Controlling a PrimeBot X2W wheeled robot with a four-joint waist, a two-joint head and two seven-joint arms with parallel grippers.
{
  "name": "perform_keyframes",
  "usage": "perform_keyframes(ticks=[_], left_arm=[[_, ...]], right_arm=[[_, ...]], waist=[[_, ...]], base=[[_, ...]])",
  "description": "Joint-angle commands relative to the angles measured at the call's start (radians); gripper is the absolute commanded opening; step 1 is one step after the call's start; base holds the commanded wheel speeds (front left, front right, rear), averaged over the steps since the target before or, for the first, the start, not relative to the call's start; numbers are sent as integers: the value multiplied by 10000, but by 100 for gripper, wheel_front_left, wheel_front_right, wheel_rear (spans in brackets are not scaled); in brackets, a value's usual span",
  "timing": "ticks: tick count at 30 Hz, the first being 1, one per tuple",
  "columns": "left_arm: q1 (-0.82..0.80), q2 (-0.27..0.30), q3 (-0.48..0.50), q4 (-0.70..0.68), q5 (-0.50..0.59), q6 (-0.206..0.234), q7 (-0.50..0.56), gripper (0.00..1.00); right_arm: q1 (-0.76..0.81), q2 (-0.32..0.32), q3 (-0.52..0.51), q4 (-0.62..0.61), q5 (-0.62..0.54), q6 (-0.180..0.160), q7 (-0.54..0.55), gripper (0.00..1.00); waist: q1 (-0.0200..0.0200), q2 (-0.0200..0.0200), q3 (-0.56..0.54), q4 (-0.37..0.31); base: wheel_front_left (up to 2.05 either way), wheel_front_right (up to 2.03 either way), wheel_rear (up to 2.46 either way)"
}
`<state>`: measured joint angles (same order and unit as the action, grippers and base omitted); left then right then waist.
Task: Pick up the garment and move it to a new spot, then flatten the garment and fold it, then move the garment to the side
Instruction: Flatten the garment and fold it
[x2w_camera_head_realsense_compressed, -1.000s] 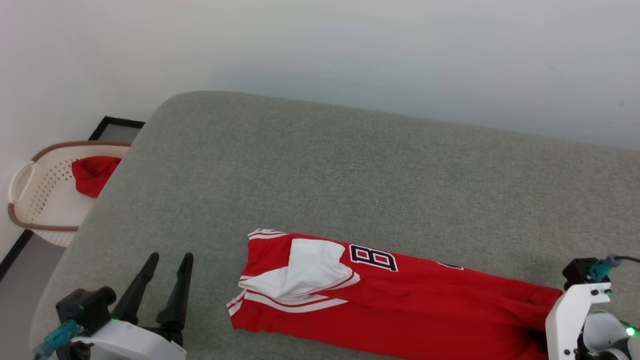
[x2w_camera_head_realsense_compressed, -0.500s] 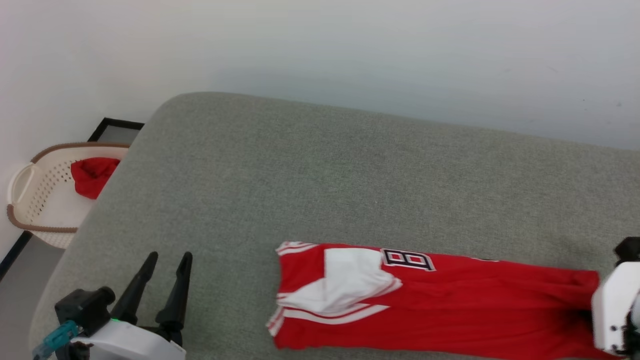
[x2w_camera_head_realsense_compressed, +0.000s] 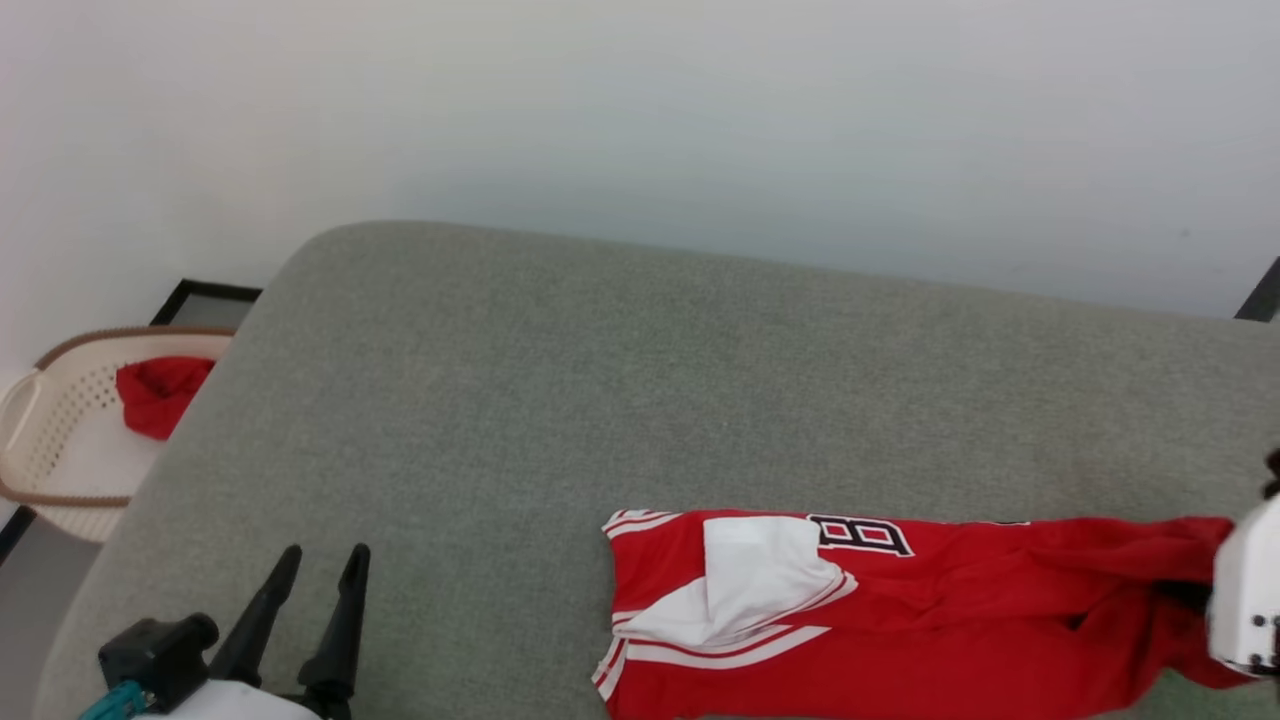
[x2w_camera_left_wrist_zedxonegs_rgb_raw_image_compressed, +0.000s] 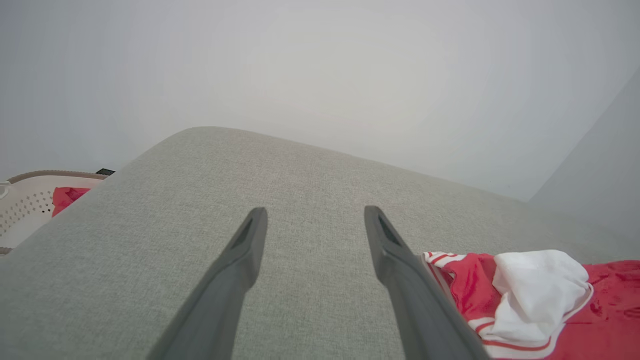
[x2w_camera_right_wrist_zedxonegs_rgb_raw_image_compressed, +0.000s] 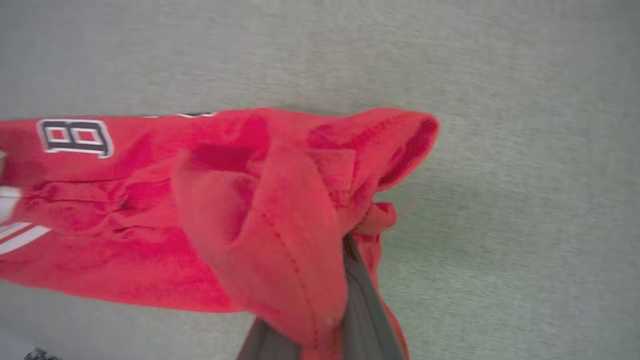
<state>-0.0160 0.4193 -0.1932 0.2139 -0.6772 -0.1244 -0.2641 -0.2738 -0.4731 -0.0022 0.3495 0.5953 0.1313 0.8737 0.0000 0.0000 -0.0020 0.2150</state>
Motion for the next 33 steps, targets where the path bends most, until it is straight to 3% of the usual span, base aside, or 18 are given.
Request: perform_keyframes(ticks=[1, 8, 15, 25, 33], left_arm=[[122, 34, 40, -18, -23, -33, 5, 100], [257, 37, 80, -71, 11, -1, 5, 100], [36, -111, -97, 0, 132, 3, 10, 100], [-556, -430, -583, 317, 162, -41, 18, 100], [-943, -639, -882, 618, 48, -53, 7, 100]], right_arm=[[161, 85, 89, -342, 281, -10, 129, 0], [442, 929, 560, -2597, 1350, -10, 1087, 0], [365, 2160, 1345, -3390, 1433, -10, 1343, 0], [-329, 3606, 2855, -1930, 825, -8, 324, 0], [-1003, 4092, 3759, 1, 590, -8, -868, 0]], waist=[[0, 0, -166, -147], [0, 0, -359, -159], [0, 0, -356, 185], [0, 0, -204, 835], [0, 0, -38, 1258]], base=[[0, 0, 0], [0, 0, 0], [0, 0, 0], [0, 0, 0], [0, 0, 0]])
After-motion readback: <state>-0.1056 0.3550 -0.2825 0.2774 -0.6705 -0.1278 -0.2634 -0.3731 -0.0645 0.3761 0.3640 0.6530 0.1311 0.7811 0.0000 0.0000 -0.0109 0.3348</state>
